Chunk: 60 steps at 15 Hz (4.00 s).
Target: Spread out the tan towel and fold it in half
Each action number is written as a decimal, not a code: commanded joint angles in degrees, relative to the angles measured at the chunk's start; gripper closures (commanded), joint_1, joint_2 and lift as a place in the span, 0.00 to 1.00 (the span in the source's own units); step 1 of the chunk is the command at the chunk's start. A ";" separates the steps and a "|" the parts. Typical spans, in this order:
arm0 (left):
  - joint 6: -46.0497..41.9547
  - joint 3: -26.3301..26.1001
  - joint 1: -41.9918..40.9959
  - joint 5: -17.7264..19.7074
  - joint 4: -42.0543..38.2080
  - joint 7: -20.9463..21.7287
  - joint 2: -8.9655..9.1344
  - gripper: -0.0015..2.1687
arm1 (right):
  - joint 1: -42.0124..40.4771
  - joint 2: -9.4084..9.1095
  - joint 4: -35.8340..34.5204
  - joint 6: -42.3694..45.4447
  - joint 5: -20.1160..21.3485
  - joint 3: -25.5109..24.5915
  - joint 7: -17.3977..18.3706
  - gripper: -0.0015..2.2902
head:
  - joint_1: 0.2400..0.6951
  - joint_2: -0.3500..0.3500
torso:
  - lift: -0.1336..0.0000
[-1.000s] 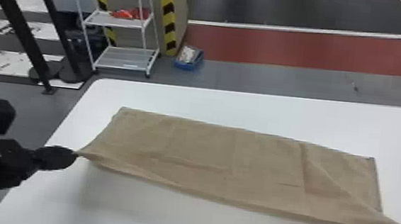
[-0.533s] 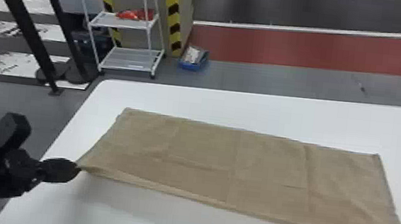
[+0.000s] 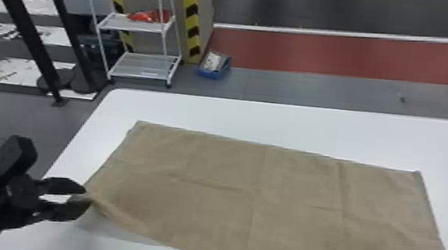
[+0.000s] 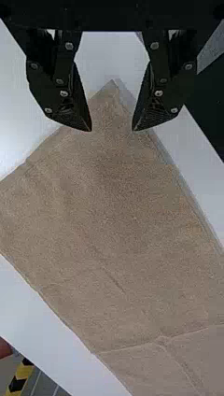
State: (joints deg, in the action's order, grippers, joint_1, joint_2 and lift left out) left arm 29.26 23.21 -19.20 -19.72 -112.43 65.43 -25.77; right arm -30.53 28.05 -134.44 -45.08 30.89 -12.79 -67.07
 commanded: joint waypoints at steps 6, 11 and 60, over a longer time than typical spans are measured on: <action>-3.64 0.88 -3.56 -1.64 -1.21 0.05 0.28 0.34 | -2.16 2.80 0.06 2.05 5.76 1.54 -3.07 0.28 | 1.00 0.69 | 0.07; -4.34 1.58 -4.61 -1.46 -2.27 -0.92 0.99 0.17 | -0.93 4.47 3.31 2.23 9.72 3.91 -2.36 0.28 | 1.00 0.64 | 0.07; -15.76 -9.85 11.38 -25.63 -0.86 13.85 -9.03 0.61 | 12.78 3.94 2.43 -10.95 4.27 3.83 -7.90 0.71 | 1.00 0.68 | 0.07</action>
State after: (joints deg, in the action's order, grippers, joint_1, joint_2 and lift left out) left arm 12.76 15.32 -10.83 -44.76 -114.34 78.65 -34.79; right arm -19.95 31.92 -132.85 -54.01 35.54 -9.15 -74.52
